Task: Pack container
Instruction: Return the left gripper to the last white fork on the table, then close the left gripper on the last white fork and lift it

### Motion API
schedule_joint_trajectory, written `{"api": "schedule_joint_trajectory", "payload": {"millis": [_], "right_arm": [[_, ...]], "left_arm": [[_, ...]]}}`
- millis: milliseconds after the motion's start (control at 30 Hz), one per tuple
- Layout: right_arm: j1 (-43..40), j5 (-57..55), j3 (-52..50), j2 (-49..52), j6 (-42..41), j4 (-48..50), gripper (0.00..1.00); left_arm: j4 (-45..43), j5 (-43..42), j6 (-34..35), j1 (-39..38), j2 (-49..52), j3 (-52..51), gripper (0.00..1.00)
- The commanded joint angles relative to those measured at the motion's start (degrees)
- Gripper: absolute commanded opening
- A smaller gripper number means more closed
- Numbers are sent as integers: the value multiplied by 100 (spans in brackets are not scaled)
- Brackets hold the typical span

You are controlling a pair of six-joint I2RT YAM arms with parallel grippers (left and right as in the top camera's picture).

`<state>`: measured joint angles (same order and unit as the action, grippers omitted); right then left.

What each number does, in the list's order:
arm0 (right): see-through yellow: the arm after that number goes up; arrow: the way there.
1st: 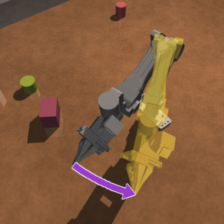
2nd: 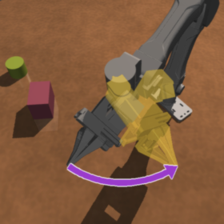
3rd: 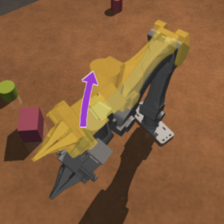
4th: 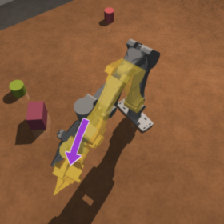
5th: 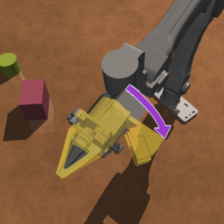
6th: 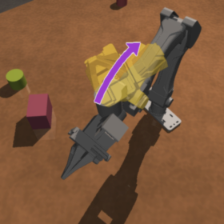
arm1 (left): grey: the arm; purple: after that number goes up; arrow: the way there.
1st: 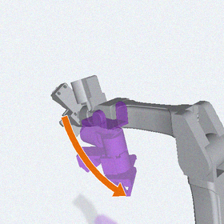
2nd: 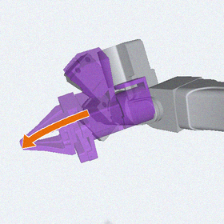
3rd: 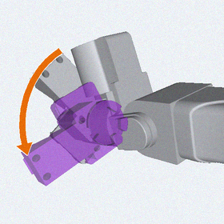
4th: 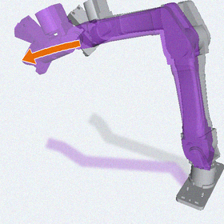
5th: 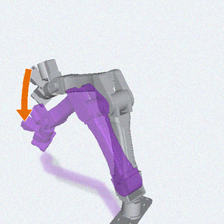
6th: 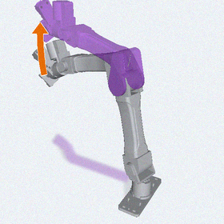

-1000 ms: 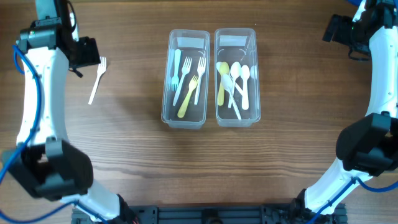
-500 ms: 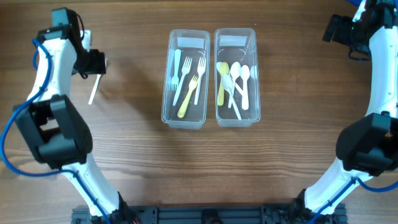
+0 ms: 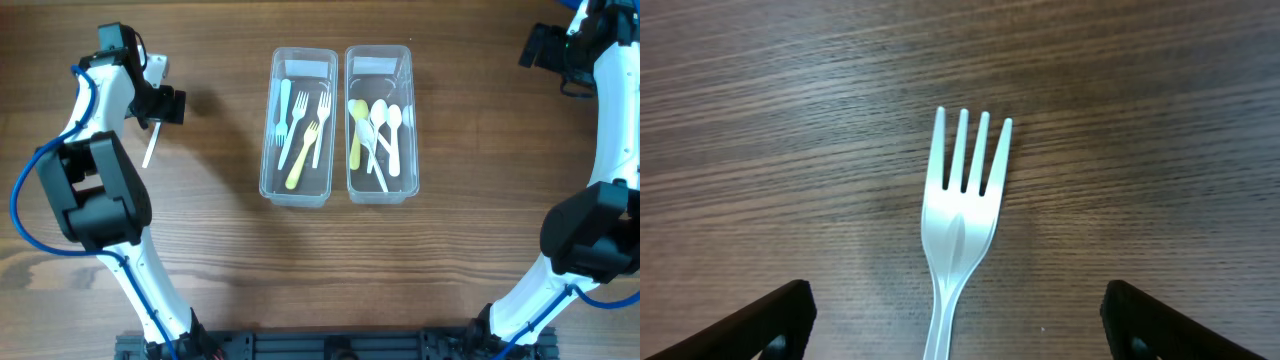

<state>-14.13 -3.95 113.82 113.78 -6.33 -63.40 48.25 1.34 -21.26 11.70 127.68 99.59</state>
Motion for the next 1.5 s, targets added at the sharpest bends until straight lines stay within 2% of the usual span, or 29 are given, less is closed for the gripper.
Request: {"api": "schedule_joint_trajectory", "payload": {"millis": [0, 233, 267, 367, 400, 433, 600, 667, 733, 800, 833, 967, 1133, 1467], "right_arm": [[28, -76, 81, -37, 33, 17, 100], [28, -76, 81, -37, 31, 17, 100], [28, -76, 81, -37, 31, 17, 100], [28, -76, 81, -37, 31, 17, 100], [28, -76, 81, -37, 31, 17, 100], [28, -76, 81, -37, 31, 17, 100], [28, -76, 81, -37, 33, 17, 100], [28, -76, 81, -37, 31, 17, 100], [28, -76, 81, -37, 31, 17, 100], [28, -76, 81, -37, 31, 17, 100], [28, -76, 81, -37, 28, 17, 100], [28, -76, 81, -37, 31, 17, 100], [28, -74, 81, -37, 31, 17, 100], [28, -76, 81, -37, 31, 17, 100]], "left_arm": [[0, -157, -256, 44, 295, -35, 93], [13, -155, -256, 42, 485, -35, 89], [9, -155, -256, 44, 490, -35, 86], [7, -151, -254, 55, 490, -35, 47], [9, -151, -247, 63, 490, -35, 41], [13, -151, -234, 70, 490, -35, 39], [17, -52, -234, 85, 487, -35, 41], [20, 22, -232, 85, 487, -35, 38], [28, 22, -232, 85, 487, -35, 28], [35, 24, -232, 85, 487, -35, 11], [35, 22, -232, 85, 487, -35, 8], [59, 22, -232, 85, 483, -35, 4], [153, 44, -229, 83, 308, -4, 4], [293, -68, 133, -269, -1058, 254, 4]]}}
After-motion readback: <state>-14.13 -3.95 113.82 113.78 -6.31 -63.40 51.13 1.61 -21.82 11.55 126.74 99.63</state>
